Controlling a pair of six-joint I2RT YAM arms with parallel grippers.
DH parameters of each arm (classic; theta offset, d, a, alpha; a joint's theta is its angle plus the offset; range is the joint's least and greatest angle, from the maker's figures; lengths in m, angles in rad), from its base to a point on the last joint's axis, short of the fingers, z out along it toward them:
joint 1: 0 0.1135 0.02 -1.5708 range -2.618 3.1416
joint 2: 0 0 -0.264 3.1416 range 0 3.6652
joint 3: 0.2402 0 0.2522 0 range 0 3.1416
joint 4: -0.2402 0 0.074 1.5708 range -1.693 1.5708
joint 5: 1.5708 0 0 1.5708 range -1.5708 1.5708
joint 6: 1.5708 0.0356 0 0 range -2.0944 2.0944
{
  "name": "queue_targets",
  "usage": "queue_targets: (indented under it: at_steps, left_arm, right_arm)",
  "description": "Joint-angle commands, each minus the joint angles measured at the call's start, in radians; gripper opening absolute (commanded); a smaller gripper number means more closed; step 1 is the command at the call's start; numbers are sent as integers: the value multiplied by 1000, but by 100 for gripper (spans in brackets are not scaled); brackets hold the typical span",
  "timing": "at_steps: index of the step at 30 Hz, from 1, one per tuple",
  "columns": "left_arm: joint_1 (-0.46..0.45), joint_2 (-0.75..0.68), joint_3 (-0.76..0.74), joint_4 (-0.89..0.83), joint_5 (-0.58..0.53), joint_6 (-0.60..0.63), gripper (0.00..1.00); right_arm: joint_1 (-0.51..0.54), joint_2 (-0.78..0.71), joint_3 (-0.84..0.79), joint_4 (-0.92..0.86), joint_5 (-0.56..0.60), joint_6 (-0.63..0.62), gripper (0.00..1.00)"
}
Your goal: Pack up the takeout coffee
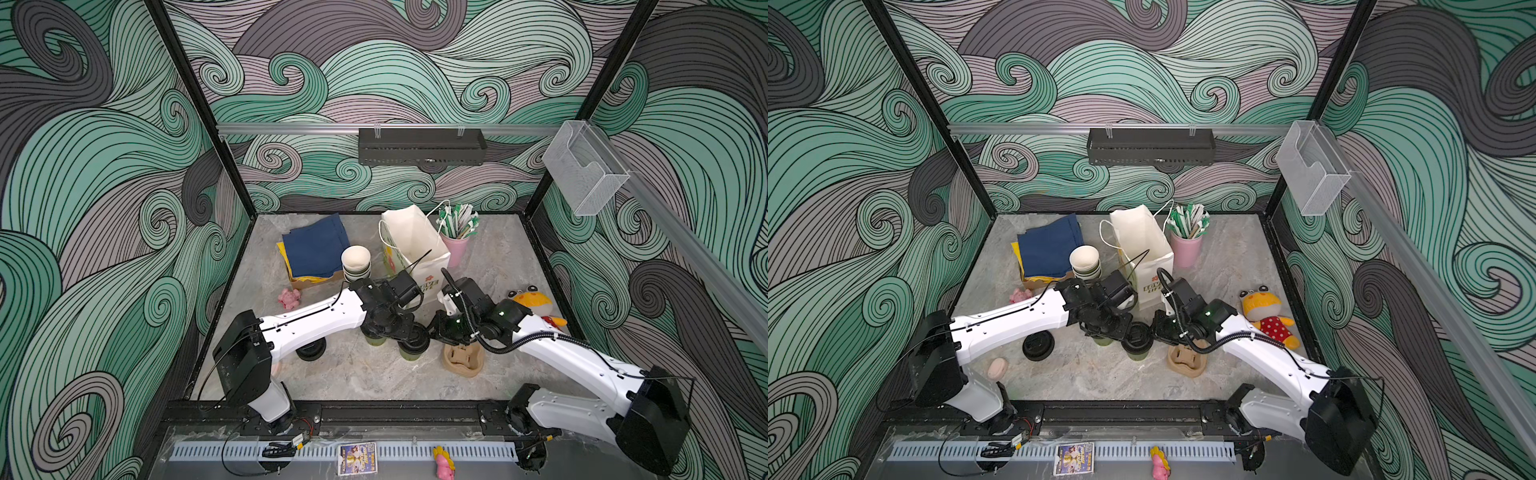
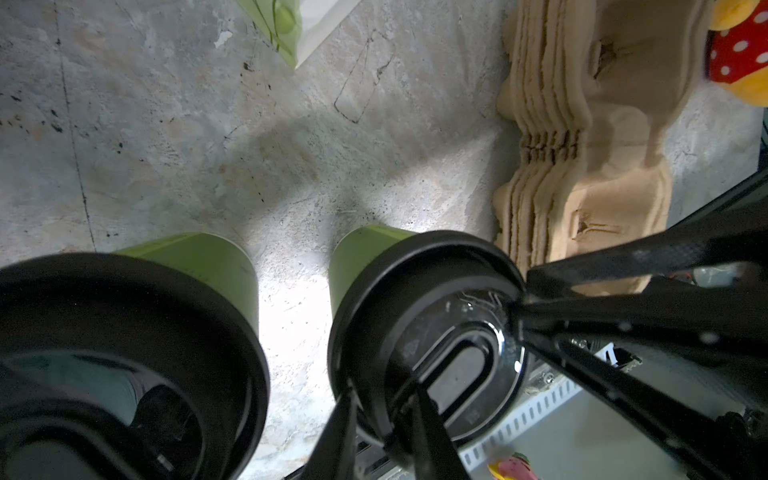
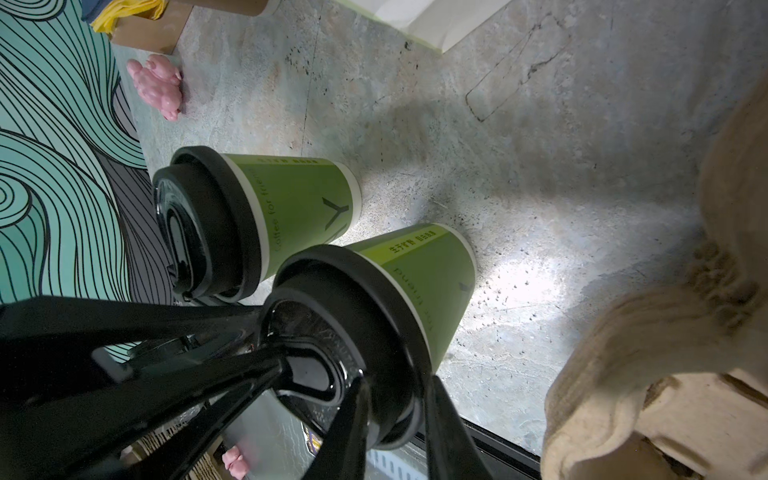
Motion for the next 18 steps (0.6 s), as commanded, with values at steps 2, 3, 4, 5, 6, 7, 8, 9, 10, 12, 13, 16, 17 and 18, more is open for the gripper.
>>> queue_targets:
  at_steps: [2, 3, 4, 5, 6, 7, 8, 9, 10, 12, 13, 16, 17, 18]
  left_arm:
    - [-6, 17, -16, -18, -4, 10, 23]
    - [-6, 17, -16, -19, -4, 11, 23]
    - [-6, 19, -15, -19, -3, 12, 23]
    - [-7, 20, -13, -20, -4, 13, 23]
    - [-5, 19, -11, -20, -4, 14, 23]
    - [-6, 19, -11, -20, -4, 16, 23]
    - [-5, 18, -10, -19, -4, 16, 23]
    - [-5, 17, -8, -18, -4, 16, 23]
    - [-5, 13, -8, -16, -4, 16, 23]
    - [-5, 10, -10, -14, -3, 16, 23]
    - [-5, 10, -10, -13, -3, 16, 23]
    - [-6, 12, -11, -12, -1, 15, 23]
    - [-5, 12, -11, -11, 1, 16, 23]
    - [-5, 12, -10, -11, 1, 16, 23]
  right_arm:
    - [-5, 52, -56, -115, 40, 10, 23]
    - [-5, 57, -58, -119, 42, 10, 23]
    - [-5, 60, -58, -120, 42, 9, 23]
    - [-5, 61, -55, -121, 38, 7, 23]
    - [-5, 56, -48, -122, 33, 6, 23]
    - [-5, 47, -35, -122, 28, 2, 24]
    - [-5, 29, -17, -121, 24, -2, 26]
    - [-5, 11, 2, -120, 23, -7, 28]
    - [-5, -14, 23, -118, 26, -12, 32]
    - [-5, -67, 54, -108, 39, -22, 37]
    - [-6, -94, 61, -102, 50, -22, 38]
    - [-22, -140, 41, -101, 86, -9, 38]
    - [-31, -145, 24, -95, 92, 2, 36]
    - [-39, -145, 7, -80, 91, 14, 34]
